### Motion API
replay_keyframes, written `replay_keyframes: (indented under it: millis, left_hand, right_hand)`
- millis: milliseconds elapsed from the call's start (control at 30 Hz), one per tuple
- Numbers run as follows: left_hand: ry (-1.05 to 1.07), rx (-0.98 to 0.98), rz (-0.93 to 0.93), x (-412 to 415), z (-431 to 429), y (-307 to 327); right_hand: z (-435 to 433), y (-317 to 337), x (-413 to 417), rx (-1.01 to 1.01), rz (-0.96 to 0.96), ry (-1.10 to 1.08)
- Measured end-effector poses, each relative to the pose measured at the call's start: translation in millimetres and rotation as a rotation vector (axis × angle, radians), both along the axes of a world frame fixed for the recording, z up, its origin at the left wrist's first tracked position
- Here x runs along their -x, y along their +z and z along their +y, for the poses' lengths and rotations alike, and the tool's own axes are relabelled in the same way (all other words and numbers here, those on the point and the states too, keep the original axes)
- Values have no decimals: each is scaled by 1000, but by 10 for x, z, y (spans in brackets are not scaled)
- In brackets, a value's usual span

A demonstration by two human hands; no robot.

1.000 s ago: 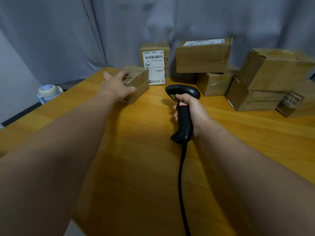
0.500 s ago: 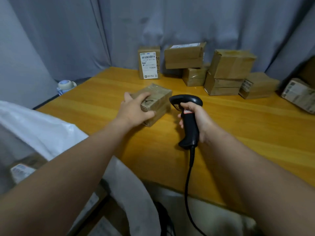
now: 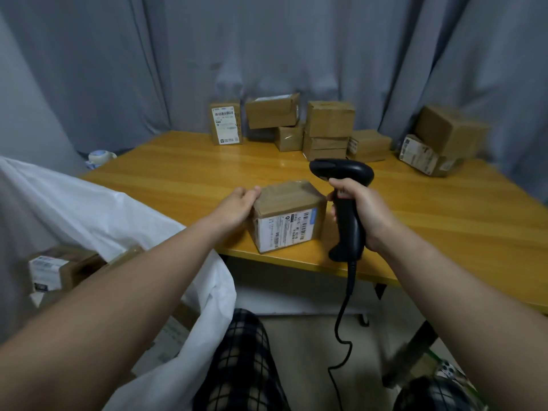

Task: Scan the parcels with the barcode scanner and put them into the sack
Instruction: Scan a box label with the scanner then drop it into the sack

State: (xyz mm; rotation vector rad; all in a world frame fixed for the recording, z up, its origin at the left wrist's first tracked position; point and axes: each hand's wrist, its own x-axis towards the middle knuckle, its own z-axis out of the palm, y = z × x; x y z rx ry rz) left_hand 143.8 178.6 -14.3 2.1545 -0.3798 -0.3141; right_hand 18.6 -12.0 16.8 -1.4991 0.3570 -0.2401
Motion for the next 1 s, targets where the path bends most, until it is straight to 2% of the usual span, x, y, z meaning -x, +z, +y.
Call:
replay_keyframes:
  millis: [100,200,367,500,567,667,833,1000]
  left_hand:
    - [26,21,-196,73,-13,71]
    - [-43,9,-322,150,-30,144]
    - [-215,-505,-539,224,-153,337]
    - [-304,-776,-453,201,-351,383]
    - [-303,-793,-394,181,-402,365]
    - [-241,-629,-400,173,-416,319]
    - [-167,110,-59,254,-287,136]
    - [-139,348,-22,305,-152,-181]
  right_hand:
    - [17,-23,107,12,-6,-25]
    - [40,-71,186,40,-27,-40]
    - [135,-230,230,21,-43,-114]
    - [197,-304,219,-33,-77,-207]
    - [195,-328,231,-32,-93,-238]
    - [150,-354,261,-51,-117,-288]
    - [80,-351,290,29,-199,-342]
    - [160,-436,361,250,-311,-276]
